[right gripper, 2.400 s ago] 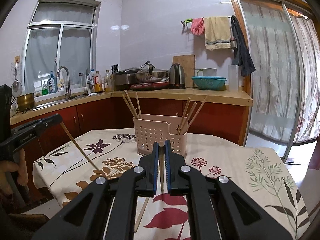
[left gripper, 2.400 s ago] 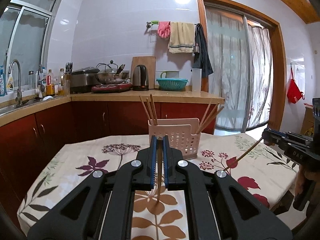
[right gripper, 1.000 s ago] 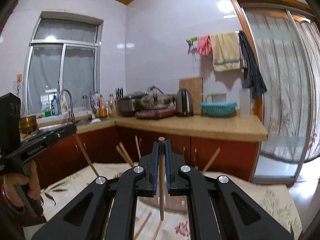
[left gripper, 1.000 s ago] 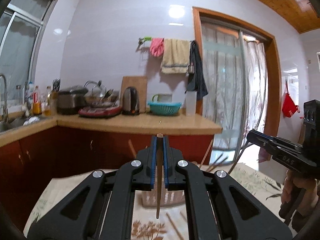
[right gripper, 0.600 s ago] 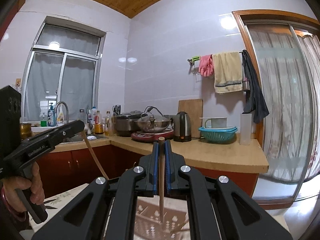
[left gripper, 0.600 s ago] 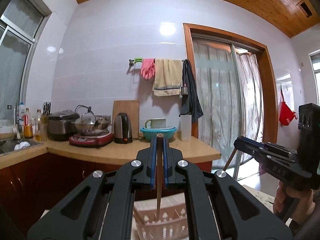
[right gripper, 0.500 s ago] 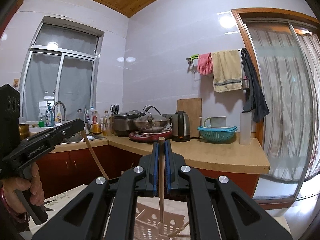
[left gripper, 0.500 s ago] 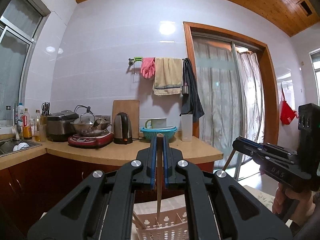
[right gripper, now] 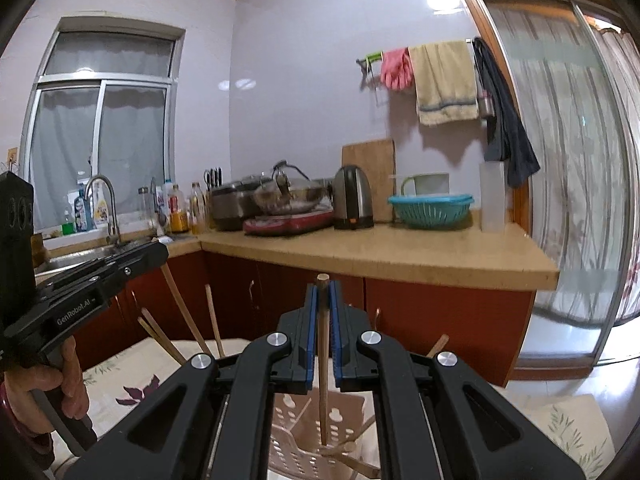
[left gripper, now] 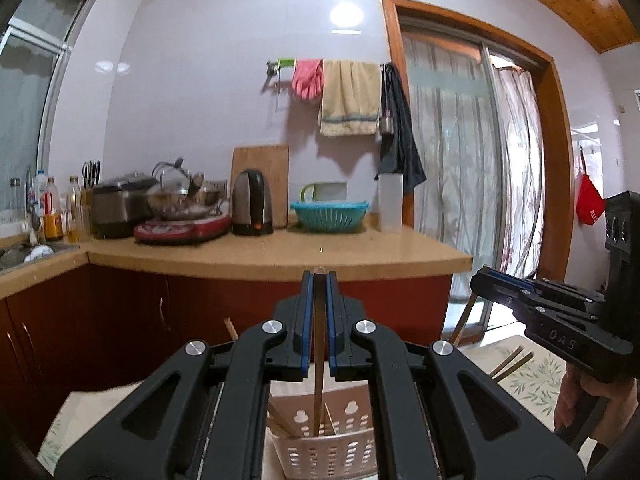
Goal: Organize utensils
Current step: 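Open both tools to release the chopsticks into the holder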
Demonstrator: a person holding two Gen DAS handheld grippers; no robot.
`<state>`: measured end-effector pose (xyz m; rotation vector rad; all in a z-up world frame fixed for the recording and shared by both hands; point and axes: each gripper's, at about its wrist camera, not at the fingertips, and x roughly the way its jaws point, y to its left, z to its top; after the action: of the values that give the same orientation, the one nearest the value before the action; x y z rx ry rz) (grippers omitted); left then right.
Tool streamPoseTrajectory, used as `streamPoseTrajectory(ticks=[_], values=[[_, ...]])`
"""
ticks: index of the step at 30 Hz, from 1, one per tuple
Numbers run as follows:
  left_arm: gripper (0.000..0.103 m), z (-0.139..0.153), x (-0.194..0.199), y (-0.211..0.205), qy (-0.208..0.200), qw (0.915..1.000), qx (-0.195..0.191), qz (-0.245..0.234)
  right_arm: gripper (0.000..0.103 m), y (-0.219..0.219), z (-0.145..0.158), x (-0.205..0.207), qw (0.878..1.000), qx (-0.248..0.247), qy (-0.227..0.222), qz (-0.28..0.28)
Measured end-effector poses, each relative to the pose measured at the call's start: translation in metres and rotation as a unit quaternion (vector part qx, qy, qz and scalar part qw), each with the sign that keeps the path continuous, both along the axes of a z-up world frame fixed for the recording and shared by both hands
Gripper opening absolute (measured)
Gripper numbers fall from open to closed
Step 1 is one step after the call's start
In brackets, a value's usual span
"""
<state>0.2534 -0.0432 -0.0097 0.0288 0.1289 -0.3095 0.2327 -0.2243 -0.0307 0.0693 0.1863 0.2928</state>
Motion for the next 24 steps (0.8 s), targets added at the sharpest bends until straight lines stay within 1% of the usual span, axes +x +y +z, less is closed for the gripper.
streamPoseTrajectory(ticks=[4,6,7,8,9,10,11,13,14,16,20,24], values=[[0.007,-0.011,0.007,0.003,0.019,0.9998,-0.003,0.003,0.007,0.003,-0.01,0.005,1.0,-0.007,0.018,0.001],[0.009,-0.014,0.009,0.004,0.028,0.9996,-0.005,0.003,0.008,0.003,-0.014,0.007,1.0,-0.004,0.025,0.002],[0.011,-0.015,0.009,0.005,0.031,0.9995,-0.005,0.002,0.008,0.003,-0.015,0.007,1.0,-0.002,0.029,0.003],[0.017,-0.015,0.008,0.005,0.031,0.9995,-0.005,0.002,0.008,0.003,-0.015,0.006,1.0,-0.001,0.03,0.003],[0.021,-0.014,0.007,0.006,0.031,0.9995,-0.006,0.002,0.01,0.003,-0.014,0.006,1.0,0.0,0.03,0.002],[0.028,-0.014,0.007,0.006,0.03,0.9995,-0.006,0.001,0.015,0.002,-0.013,0.004,1.0,0.0,0.029,0.001],[0.029,-0.013,0.006,0.006,0.028,0.9996,-0.007,0.001,0.018,0.002,-0.01,0.001,1.0,0.003,0.028,0.001],[0.032,-0.01,-0.001,0.007,0.024,0.9997,-0.007,0.003,0.026,0.001,-0.004,-0.006,1.0,0.004,0.02,-0.001],[0.037,-0.008,-0.005,0.008,0.022,0.9997,-0.008,0.004,0.028,0.002,-0.002,-0.008,1.0,0.003,0.018,-0.003],[0.043,-0.005,-0.013,0.009,0.017,0.9998,-0.011,0.006,0.033,0.002,0.002,-0.016,1.0,0.004,0.013,-0.005],[0.049,-0.001,-0.036,0.012,0.008,0.9998,-0.007,0.015,0.035,0.002,0.005,-0.04,1.0,0.002,0.008,-0.01],[0.051,-0.005,-0.061,0.016,0.014,0.9996,-0.007,0.025,0.035,0.002,0.002,-0.062,1.0,-0.002,0.012,-0.016]])
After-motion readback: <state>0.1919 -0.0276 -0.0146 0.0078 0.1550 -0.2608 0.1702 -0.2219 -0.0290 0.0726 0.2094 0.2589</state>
